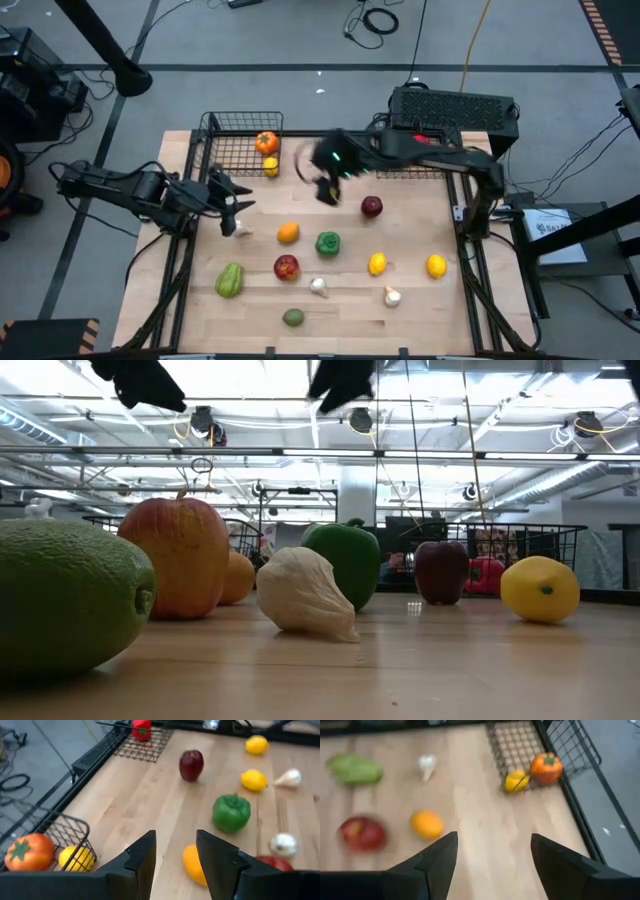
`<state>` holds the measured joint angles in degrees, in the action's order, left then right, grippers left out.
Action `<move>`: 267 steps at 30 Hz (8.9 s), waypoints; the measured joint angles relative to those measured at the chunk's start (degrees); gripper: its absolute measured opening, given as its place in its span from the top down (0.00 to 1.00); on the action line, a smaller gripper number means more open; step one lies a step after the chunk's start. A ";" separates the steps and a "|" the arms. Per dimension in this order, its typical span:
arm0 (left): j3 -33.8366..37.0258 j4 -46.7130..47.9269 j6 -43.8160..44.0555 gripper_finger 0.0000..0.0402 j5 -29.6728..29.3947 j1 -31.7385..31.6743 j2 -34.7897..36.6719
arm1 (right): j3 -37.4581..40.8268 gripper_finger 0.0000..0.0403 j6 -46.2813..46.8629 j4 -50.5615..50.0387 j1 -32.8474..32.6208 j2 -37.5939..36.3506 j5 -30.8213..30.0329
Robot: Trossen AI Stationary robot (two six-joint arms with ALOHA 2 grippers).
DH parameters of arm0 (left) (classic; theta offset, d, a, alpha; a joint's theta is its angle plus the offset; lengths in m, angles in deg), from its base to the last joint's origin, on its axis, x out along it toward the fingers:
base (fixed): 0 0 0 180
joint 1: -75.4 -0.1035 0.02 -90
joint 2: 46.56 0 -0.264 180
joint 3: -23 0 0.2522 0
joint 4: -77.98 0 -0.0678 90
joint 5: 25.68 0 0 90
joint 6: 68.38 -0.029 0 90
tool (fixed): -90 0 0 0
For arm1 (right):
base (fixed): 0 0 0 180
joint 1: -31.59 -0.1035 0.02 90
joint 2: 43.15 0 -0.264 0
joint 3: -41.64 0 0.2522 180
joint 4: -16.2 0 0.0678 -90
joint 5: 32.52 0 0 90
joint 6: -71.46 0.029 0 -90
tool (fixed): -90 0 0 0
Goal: Sort produce into baskets
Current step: Put the green bell pepper in the right basket, then put the left red apple in the left basket
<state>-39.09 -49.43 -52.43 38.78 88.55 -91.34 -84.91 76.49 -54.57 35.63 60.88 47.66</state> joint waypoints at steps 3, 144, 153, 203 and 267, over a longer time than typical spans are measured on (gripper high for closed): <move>0.00 -1.51 -3.49 0.63 -0.03 1.12 -2.68 | 2.85 0.42 4.45 -4.71 -7.55 -4.00 -5.85; -0.55 -44.71 -21.05 0.63 26.45 -12.11 -42.62 | 62.31 0.97 12.88 57.80 -19.00 -12.17 -9.35; -0.59 -36.21 -20.83 0.63 26.50 -11.87 -34.08 | 62.31 0.97 9.15 47.55 -19.03 -27.45 -13.02; -0.57 -33.50 -20.79 0.63 24.84 -9.05 -31.80 | 62.34 0.97 7.73 44.92 30.62 -25.49 -27.35; -0.57 -28.68 -17.71 0.63 25.24 -8.92 -31.80 | 72.65 0.62 25.00 37.98 -17.52 -40.74 -27.64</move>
<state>-39.66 -78.11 -70.14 64.02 79.63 -123.14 -12.27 101.49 -16.59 18.11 20.13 20.02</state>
